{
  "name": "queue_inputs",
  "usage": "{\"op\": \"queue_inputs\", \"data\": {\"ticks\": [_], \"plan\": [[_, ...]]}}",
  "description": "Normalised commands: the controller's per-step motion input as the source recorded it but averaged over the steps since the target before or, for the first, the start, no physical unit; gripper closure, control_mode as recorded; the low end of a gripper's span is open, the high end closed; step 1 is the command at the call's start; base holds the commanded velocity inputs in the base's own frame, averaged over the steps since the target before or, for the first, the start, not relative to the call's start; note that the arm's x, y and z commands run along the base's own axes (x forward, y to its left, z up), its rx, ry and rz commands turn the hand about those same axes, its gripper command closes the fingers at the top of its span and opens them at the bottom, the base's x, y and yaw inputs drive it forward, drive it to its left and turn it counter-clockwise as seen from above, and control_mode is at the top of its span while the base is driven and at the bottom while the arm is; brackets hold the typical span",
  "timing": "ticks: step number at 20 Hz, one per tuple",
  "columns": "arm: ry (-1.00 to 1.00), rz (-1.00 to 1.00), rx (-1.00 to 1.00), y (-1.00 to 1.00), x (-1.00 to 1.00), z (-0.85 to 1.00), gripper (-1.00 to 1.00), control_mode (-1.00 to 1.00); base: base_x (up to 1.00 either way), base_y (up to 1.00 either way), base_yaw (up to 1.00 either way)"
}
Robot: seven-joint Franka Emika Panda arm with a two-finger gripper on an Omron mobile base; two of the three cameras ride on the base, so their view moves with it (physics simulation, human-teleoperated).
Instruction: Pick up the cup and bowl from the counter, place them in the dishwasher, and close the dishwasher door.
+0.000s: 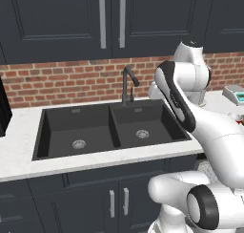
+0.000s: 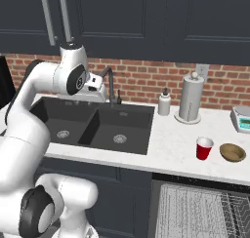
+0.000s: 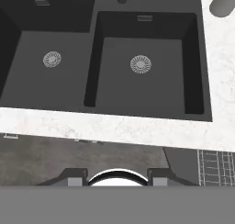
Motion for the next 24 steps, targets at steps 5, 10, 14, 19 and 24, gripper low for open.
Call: {"op": "queue_inputs", "data": {"ticks": [5,10,14,19,24], "plan": [[-0.11,0.00,0.00,-0.29,-0.36,-0.04,-1.00,-1.00,0.00,0.00,0.00],[-0.15,-0.03,0.00,-0.94,-0.33,-0.06,-1.00,-1.00,0.00,0.00,0.00],[-0.03,-0.03,-0.07,-1.00,-0.20,-0.32,-1.00,-1.00,0.00,0.00,0.00],[0.02,-0.04,-0.11,-1.00,-0.02,-0.23,-1.00,-1.00,0.00,0.00,0.00],[0.12,-0.04,-0.16,-0.98,0.00,-0.01,-1.00,-1.00,0.00,0.00,0.00]]}}
